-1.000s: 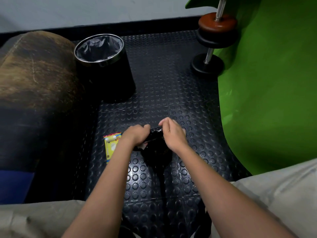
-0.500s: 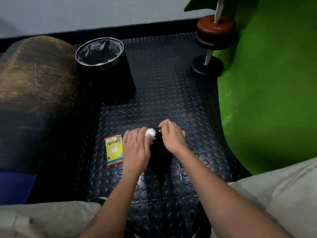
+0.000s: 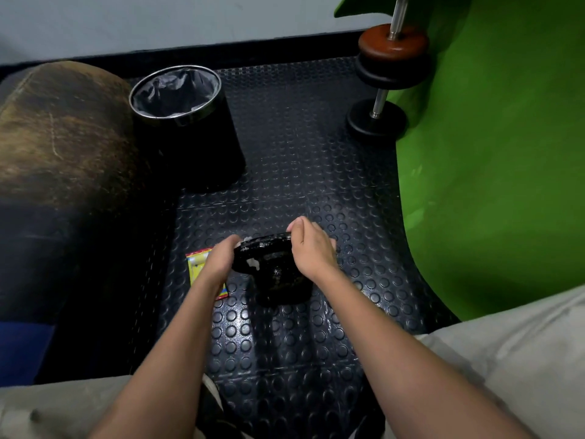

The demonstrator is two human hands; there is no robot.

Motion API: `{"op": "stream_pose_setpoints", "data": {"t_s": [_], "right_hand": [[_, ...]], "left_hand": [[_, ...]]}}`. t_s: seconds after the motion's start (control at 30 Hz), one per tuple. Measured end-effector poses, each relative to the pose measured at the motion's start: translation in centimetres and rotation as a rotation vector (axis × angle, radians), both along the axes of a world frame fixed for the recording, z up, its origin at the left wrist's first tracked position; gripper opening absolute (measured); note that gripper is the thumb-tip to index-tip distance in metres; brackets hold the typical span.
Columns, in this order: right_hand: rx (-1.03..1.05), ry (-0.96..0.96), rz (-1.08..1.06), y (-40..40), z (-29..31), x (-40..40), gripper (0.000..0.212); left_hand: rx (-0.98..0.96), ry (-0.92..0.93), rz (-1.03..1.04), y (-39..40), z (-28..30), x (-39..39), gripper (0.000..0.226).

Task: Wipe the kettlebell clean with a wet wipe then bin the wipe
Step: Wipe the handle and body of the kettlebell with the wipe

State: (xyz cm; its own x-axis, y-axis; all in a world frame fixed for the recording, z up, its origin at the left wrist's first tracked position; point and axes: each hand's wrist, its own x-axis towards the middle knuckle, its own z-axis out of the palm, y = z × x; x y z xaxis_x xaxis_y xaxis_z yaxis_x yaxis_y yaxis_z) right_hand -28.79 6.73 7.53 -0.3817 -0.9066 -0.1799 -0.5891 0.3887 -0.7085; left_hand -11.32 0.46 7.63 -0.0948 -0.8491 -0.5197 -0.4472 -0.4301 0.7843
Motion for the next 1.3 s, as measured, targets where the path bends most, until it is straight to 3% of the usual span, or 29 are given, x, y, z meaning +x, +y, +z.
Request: {"op": "stream_pose_setpoints", "data": {"t_s": [0.13,0.27,0.47,0.67,0.8,1.0,1.07,1.2,1.3], "right_hand": [[0.003,0.032,0.003,-0.2,0.4,0.1,0.041],[-0.004,0.045,0.015,-0.1,0.6,-0.2,0.039],[0.001,0.041,-0.010,-0.3,0.6,-0.4,0.036],[0.012,0.057,-0.038,-0.5,0.5,0.0,0.038],[0.018,0.065,-0.060,0.0,0.3,0.2,0.039],[0.002,0.051,-0.066,0.3,-0.1,0.4,0.039],[-0.002,0.049,-0.070,0.2,-0.2,0.5,0.039],[-0.010,0.051,-0.081,0.1,-0.3,0.4,0.040],[-0.009,0.061,-0.085,0.1,-0.3,0.5,0.040]], "left_hand": [[-0.163,-0.561,-0.474,-1.5,2.4,-1.9,0.050],[-0.237,-0.712,-0.539,0.0,3.5,-4.1,0.054],[-0.611,-0.877,-0.603,2.5,3.8,-4.6,0.020],[-0.982,-0.754,-0.399,4.5,1.7,-4.1,0.030],[-1.023,-0.602,-0.297,5.9,-0.6,-2.9,0.030],[-0.817,-0.250,0.099,6.0,-2.8,-2.2,0.036],[-0.606,-0.091,0.219,5.5,-3.3,-2.4,0.038],[0.085,0.412,0.638,3.9,-3.0,-2.2,0.032],[0.186,0.479,0.559,2.4,-3.4,-1.2,0.018]]}}
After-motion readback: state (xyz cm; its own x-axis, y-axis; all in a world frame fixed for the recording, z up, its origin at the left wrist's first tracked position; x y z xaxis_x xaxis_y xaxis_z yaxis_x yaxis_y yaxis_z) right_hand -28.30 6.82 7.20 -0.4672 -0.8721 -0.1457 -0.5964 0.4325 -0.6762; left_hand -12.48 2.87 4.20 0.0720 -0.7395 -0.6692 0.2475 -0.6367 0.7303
